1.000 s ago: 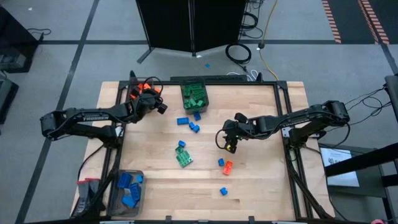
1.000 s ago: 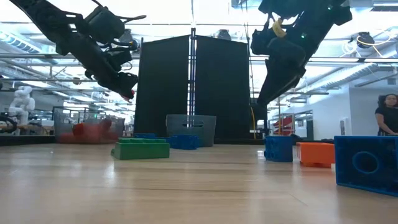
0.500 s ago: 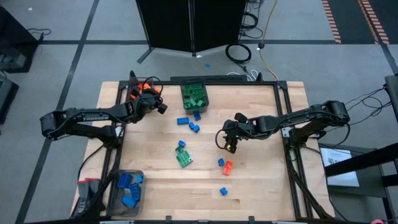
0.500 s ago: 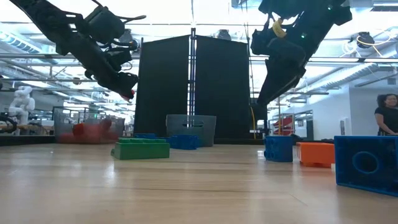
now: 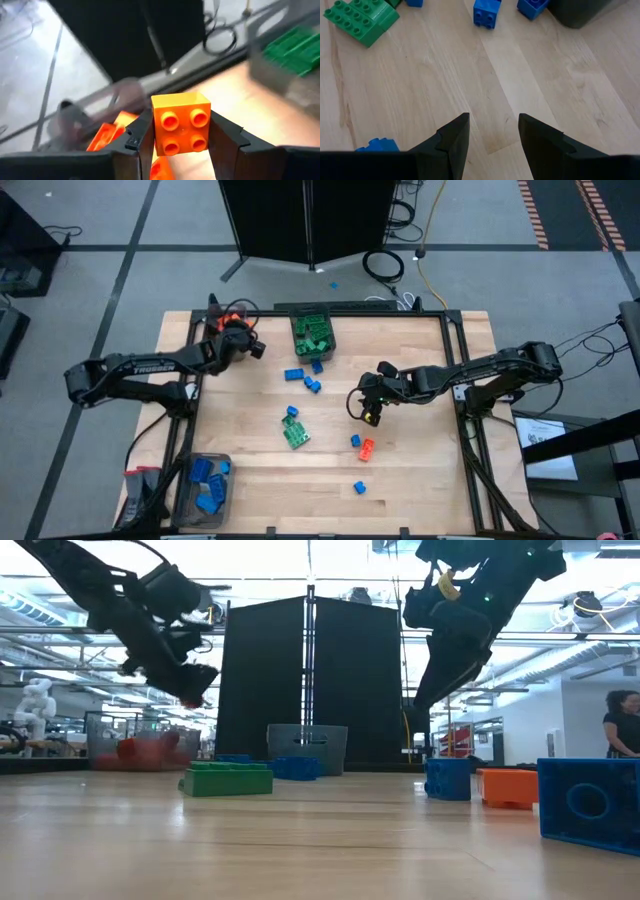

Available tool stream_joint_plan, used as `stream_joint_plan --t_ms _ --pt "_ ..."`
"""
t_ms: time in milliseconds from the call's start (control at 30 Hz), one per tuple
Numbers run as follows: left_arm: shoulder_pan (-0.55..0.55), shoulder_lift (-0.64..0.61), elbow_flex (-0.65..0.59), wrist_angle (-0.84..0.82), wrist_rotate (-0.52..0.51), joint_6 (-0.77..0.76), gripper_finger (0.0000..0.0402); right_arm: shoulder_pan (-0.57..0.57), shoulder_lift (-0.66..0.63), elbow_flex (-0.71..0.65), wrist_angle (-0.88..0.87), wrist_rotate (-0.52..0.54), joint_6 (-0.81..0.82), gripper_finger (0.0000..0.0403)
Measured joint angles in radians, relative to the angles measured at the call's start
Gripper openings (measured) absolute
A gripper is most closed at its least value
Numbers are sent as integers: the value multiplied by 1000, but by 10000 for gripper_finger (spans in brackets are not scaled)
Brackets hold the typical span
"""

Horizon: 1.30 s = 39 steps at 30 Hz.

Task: Sort blocks
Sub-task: Put the orange game piece into the top left black transparent bin

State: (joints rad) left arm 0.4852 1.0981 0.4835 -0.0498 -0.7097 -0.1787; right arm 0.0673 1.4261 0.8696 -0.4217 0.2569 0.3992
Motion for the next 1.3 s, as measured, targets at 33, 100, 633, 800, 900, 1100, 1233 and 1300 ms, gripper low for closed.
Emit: stream_joint_plan --t_ms 33,100,633,800,900,1100,1233,1300 --pt "15 0 0 -29 4 -11 137 0 0 0 0 0 0 165" --pt "45 0 0 -91 7 -42 137 0 0 0 0 0 0 165" --pt "221 -86 118 -391 121 -45 137 0 0 0 5 0 -18 164" --pt "257 -86 118 -414 135 43 139 0 0 0 5 0 -18 164" --pt "262 -86 118 -414 134 90 157 0 0 0 7 0 -19 164" --pt "262 -86 118 -414 133 142 243 0 0 0 13 0 -18 164" --pt "262 -86 118 -414 133 140 300 0 0 0 71 0 -18 164" --pt "262 -86 118 -417 157 135 316 0 0 0 108 0 -18 164"
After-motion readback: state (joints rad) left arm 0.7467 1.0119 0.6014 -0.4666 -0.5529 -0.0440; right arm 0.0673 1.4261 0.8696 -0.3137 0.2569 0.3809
